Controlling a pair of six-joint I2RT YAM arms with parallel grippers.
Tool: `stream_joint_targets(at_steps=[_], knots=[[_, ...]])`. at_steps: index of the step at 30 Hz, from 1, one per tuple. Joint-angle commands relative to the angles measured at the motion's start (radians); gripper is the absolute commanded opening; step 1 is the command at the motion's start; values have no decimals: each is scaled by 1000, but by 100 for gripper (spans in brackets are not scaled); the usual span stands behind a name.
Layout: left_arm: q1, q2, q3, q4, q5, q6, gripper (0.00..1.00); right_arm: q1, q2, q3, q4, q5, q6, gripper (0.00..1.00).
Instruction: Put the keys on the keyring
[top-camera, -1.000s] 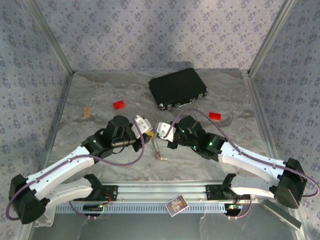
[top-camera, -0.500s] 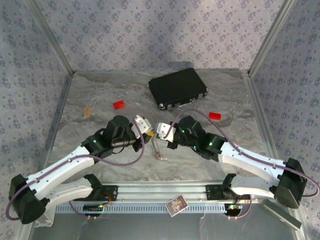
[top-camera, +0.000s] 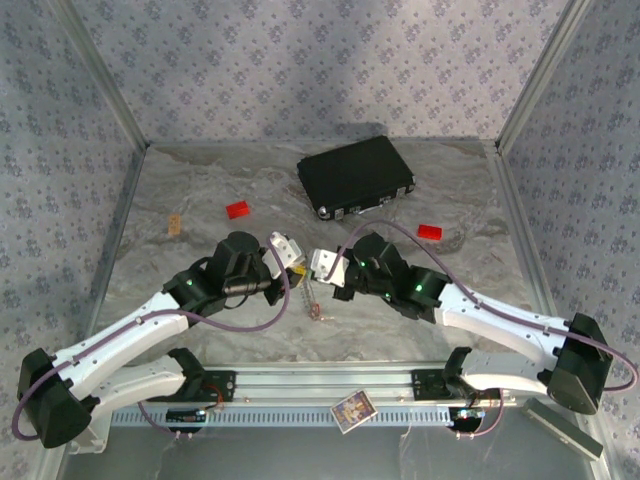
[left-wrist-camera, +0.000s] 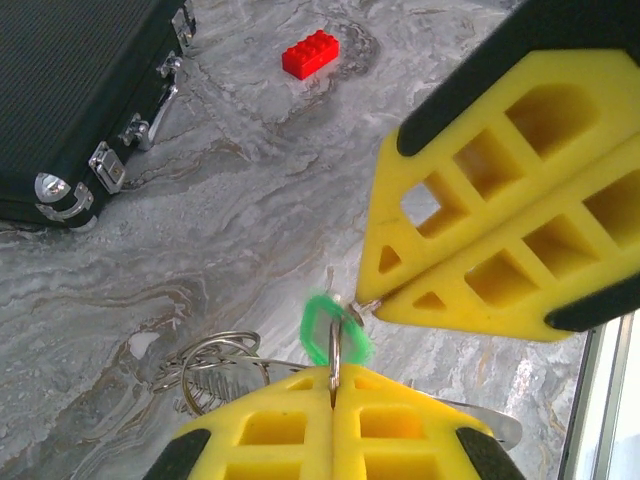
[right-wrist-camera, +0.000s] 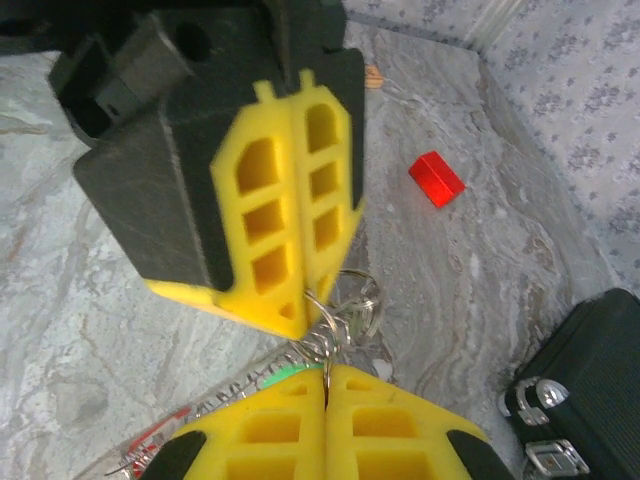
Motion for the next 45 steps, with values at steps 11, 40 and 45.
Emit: stream_joint_targets(at_steps=[11, 40, 45], knots=[[-5, -3, 27, 82, 15, -1, 0, 26, 12, 35, -32, -22, -25, 0], [-5, -89, -200, 434, 185, 339, 0, -178, -151, -61, -37, -382, 153, 21], [-5, -76, -197, 440, 218, 346, 0, -156, -125, -45, -47, -378, 113, 21]])
